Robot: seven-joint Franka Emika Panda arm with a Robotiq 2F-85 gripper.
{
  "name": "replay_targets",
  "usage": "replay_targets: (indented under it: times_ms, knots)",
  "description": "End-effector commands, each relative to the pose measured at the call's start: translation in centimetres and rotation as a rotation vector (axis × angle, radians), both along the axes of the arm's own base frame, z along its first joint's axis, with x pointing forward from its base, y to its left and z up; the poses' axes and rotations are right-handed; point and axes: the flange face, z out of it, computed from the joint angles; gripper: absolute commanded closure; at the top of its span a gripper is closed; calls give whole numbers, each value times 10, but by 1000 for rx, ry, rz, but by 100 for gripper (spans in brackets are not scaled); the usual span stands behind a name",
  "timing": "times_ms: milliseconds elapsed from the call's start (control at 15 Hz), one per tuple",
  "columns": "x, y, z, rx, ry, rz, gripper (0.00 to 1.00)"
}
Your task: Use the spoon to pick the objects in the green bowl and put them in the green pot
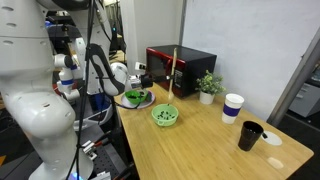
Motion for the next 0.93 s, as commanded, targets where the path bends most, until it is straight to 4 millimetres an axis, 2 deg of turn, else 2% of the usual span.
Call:
replay_targets:
  times_ms: [0,867]
  knots:
    - [-3,7,-4,-79,4,33,94]
    - [-6,11,-3,-203,-7,45,94]
